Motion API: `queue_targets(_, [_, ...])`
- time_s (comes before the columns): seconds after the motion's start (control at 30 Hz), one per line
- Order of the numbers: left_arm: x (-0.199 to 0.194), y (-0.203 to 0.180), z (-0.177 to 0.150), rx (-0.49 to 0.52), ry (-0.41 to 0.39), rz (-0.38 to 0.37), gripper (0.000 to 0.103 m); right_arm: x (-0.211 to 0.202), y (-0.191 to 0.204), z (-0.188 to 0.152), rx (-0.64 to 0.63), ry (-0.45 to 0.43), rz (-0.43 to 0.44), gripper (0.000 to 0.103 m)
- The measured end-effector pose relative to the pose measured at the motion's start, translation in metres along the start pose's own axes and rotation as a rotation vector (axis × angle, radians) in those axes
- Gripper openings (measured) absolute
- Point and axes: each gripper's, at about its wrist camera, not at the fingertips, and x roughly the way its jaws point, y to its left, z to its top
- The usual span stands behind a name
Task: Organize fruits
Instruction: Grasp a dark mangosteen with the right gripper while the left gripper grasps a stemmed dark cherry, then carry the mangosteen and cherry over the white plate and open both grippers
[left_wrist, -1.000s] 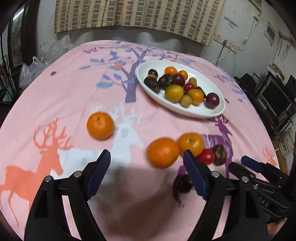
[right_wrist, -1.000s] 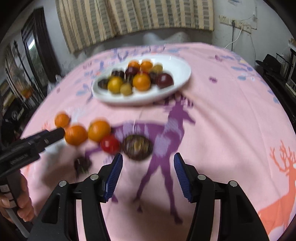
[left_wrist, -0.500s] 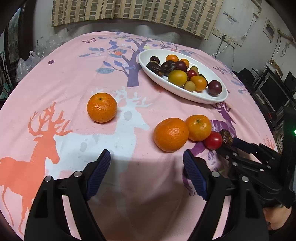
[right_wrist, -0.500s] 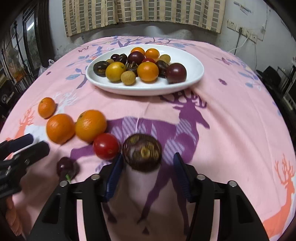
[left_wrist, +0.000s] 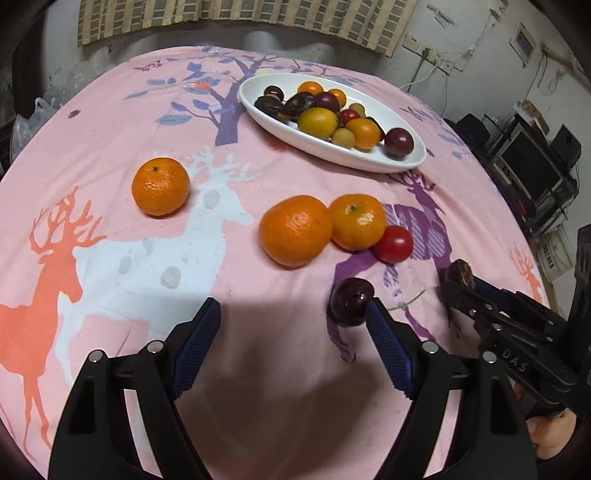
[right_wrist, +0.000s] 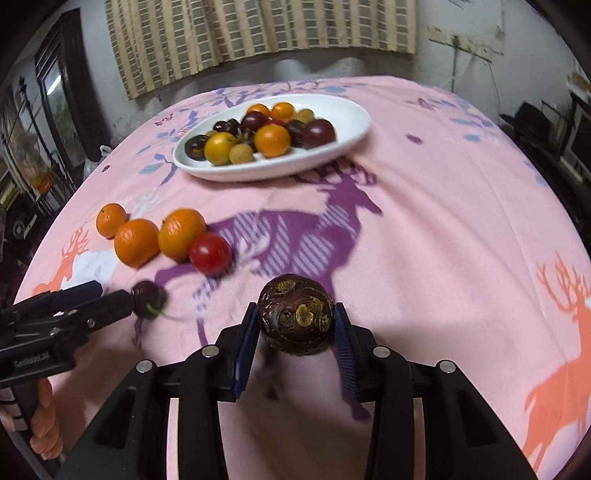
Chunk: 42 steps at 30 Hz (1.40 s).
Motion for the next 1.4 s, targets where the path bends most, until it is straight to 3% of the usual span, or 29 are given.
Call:
queue_targets(0.27, [0.008,-0.018,-0.006,0.081,0.004,0.022,0.078,0.002,-0.003,0.0,-0.023,0.006,0.0,0.041])
queue_targets(0.53, [0.016,-0.039,-0.003,0.14,-0.008,0.107,0.062,-0.003,-0.004,0.002,-0.019,0.006,0.021,0.041])
queue_targets(0.57, [0.018,-0.042,-0.003,0.15,-0.014,0.123,0.056,-0.004,-0.003,0.002,-0.02,0.003,0.024,0.041])
queue_targets(0.63, [0.018,-0.047,-0.002,0.169,-0.028,0.141,0.031,-0.006,-0.002,0.002,-0.023,-0.002,0.03,0.041])
queue_targets(0.67, [0.018,-0.049,-0.002,0.17,-0.028,0.146,0.025,-0.007,-0.002,0.002,-0.022,-0.003,0.033,0.041])
queue_targets(0.83, [0.004,-0.044,-0.002,0.137,-0.031,0.1,0.025,-0.01,-0.005,0.002,-0.006,-0.013,0.035,0.041])
queue_targets(1.03, [-0.027,-0.047,0.004,0.178,-0.094,0.068,0.025,-0.019,-0.006,0.003,0.022,-0.057,0.055,0.041])
queue_targets(1.23, [-0.039,-0.05,0.047,0.203,-0.145,0.065,0.025,-0.04,-0.002,0.021,0.058,-0.135,0.134,0.041])
queue_targets(1.4, [-0.016,-0.045,0.102,0.161,-0.137,0.057,0.025,-0.039,0.013,0.065,-0.026,-0.199,0.114,0.041])
